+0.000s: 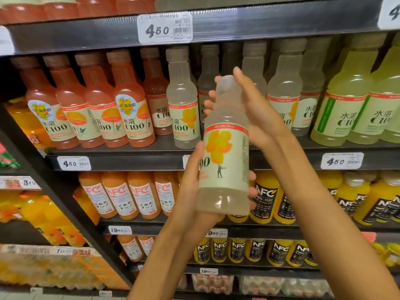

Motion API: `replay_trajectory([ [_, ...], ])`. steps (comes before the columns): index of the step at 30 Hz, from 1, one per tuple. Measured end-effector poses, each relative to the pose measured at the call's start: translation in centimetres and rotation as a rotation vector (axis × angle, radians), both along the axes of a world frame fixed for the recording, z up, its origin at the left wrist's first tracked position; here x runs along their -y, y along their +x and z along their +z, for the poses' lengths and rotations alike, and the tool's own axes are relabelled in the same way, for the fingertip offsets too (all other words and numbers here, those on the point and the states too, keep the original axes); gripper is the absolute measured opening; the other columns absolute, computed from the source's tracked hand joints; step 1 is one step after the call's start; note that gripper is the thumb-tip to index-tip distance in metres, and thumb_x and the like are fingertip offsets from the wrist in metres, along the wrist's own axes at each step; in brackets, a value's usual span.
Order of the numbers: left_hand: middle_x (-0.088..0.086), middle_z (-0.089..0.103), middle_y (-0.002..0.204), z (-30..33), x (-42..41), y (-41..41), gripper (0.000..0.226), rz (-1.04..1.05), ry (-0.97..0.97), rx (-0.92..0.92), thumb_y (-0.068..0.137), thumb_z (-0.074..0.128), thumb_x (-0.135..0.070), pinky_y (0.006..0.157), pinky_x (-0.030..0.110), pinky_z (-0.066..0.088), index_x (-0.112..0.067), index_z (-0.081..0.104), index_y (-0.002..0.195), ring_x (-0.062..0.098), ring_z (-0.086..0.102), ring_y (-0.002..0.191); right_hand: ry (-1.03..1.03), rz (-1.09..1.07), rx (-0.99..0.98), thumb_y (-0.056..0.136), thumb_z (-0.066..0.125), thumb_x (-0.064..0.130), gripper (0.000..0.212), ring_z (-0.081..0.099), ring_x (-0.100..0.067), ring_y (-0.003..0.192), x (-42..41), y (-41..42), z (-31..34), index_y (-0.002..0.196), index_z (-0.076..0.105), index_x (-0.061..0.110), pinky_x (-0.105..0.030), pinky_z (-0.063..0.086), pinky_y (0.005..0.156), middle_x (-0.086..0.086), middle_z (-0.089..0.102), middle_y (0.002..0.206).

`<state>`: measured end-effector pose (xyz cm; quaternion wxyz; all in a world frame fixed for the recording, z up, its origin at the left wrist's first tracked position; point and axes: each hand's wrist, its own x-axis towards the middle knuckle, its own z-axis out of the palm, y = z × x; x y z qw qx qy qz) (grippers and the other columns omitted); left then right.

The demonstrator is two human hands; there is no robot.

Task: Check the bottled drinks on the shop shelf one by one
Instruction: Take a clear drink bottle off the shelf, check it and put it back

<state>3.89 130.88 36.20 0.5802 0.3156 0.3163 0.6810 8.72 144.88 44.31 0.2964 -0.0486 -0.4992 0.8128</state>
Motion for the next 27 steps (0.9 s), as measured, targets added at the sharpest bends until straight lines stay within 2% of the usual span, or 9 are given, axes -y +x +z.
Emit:
replay_trajectory([
  [2,0.02,0.068,0.093,-0.1,0.0,-0.1,0.073,-0.048,0.012,0.094,0.089,0.041,-0.063,0.065,0.035,0.057,-0.001,0.055,0.126,0.028,0.069,0.074,-0.092,0.035,0.039,0.1,0.042,0.039,0.035,0.072,-0.021,0.079,0.0,-0.1,-0.4,0.117,0.056,0.012,-0.035,0.06,0.071,-0.011,0.066,0.096],
  [5,0.023,0.068,0.104,-1.0,0.0,-0.3,0.071,0.0,-0.01,0.01,0.089,0.041,-0.063,0.078,0.043,0.057,-0.005,0.059,0.126,0.031,0.069,0.088,-0.042,-0.034,0.063,0.1,0.044,0.037,0.044,0.071,-0.017,0.072,0.0,-0.3,-0.4,0.132,0.049,0.007,-0.031,0.059,0.065,-0.011,0.065,0.093],
  [8,0.021,0.065,0.12,-1.8,0.3,-0.7,0.065,0.116,-0.033,-0.155,0.084,0.045,-0.064,0.096,0.05,0.049,-0.018,0.06,0.128,0.033,0.063,0.106,0.091,-0.095,0.075,0.1,0.045,0.034,0.027,0.067,-0.017,0.067,0.2,-0.1,0.0,0.113,0.056,0.013,-0.033,0.058,0.067,-0.009,0.064,0.084],
  [10,0.02,0.067,0.114,-1.9,0.5,-0.7,0.065,0.146,-0.042,-0.195,0.079,0.048,-0.065,0.087,0.045,0.055,-0.021,0.063,0.125,0.03,0.067,0.098,0.183,-0.154,0.11,0.1,0.046,0.035,0.022,0.067,-0.017,0.067,0.2,-0.1,0.0,0.103,0.056,0.016,-0.036,0.058,0.07,-0.006,0.065,0.082],
  [13,0.017,0.07,0.108,-1.8,0.7,-0.9,0.064,0.159,-0.034,-0.18,0.074,0.053,-0.065,0.075,0.038,0.057,-0.022,0.066,0.12,0.026,0.069,0.086,0.191,-0.176,0.105,0.098,0.05,0.036,0.021,0.068,-0.016,0.067,0.2,-0.1,-0.2,0.102,0.057,0.017,-0.033,0.059,0.067,-0.005,0.066,0.082],
  [17,0.018,0.067,0.096,-0.7,0.7,-0.5,0.066,-0.042,0.038,0.092,0.081,0.055,-0.056,0.06,0.032,0.055,-0.007,0.058,0.125,0.024,0.065,0.069,-0.013,-0.026,0.004,0.096,0.052,0.038,0.029,0.068,-0.015,0.071,-0.1,-0.3,-0.7,0.113,0.056,0.014,-0.03,0.058,0.068,-0.004,0.067,0.081],
  [22,0.02,0.061,0.097,-0.2,0.6,0.4,0.069,-0.236,0.082,0.366,0.086,0.056,-0.053,0.067,0.035,0.056,0.004,0.049,0.124,0.027,0.065,0.076,-0.204,0.129,-0.087,0.099,0.045,0.04,0.029,0.065,-0.014,0.069,0.3,-0.8,-1.6,0.104,0.054,0.013,-0.028,0.056,0.072,-0.005,0.064,0.076],
  [24,0.021,0.066,0.101,-0.9,0.5,0.2,0.073,-0.17,0.022,0.213,0.088,0.049,-0.06,0.074,0.039,0.057,0.003,0.055,0.125,0.028,0.068,0.082,-0.211,0.131,-0.083,0.099,0.045,0.039,0.028,0.062,-0.012,0.064,0.3,-0.8,-1.7,0.102,0.053,0.013,-0.026,0.055,0.067,-0.003,0.059,0.073],
  [27,0.01,0.07,0.114,-1.5,0.7,-0.6,0.058,0.062,-0.097,-0.167,0.084,0.043,-0.065,0.086,0.04,0.054,-0.026,0.063,0.122,0.023,0.069,0.101,-0.063,0.019,-0.013,0.098,0.05,0.038,0.027,0.061,-0.014,0.063,-0.2,-0.3,-1.2,0.106,0.051,0.013,-0.028,0.055,0.061,-0.003,0.06,0.075],
])
